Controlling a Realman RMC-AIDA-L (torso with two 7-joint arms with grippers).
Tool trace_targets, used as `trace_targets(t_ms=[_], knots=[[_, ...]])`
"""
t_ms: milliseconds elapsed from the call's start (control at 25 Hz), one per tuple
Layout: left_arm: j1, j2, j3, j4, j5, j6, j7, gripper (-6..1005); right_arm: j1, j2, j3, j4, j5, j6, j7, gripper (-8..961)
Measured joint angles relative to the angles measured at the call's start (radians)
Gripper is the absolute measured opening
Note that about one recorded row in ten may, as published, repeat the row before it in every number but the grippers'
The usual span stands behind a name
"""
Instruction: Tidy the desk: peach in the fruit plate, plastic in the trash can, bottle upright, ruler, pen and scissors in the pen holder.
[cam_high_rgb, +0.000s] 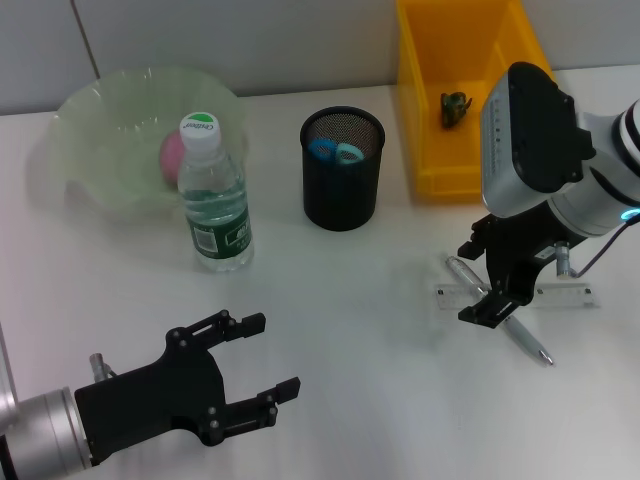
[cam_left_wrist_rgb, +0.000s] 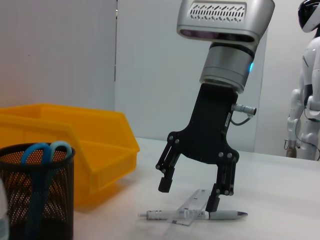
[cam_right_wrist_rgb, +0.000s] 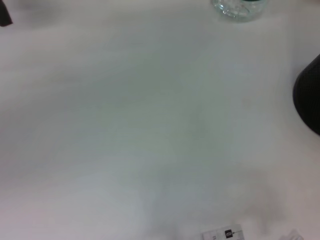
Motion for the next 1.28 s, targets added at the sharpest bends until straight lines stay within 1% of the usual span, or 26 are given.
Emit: trace_targets(t_ms=[320,520,680,920,1280], knots=[[0.0,0.0,0.001,-0.001,0.0,0.0,0.0,798,0.029,-0.001,-0.001,0.081,0.0,0.045,0.0,789],[-0.001,-0.002,-0.001,-0.011,0.0,0.0,0.001,798,0.04,0.001,-0.003,0.109,0.001,0.062,0.0,786],[-0.001,-0.002,-0.002,-0.012,0.0,0.0,0.001,798,0.049,0.001,-0.007,0.125,0.002,0.069,0.0,784],[-0.001,-0.004,-0.002,-0.012,0.0,0.0,0.001,798,0.055,0.002,-0.049,0.153,0.0,0.094,0.005,781],[-0.002,-0.006,-0.002,-0.014,0.0,0.0,0.001,797,0.06,0.002,-0.051,0.165,0.002,0.097,0.015,776]])
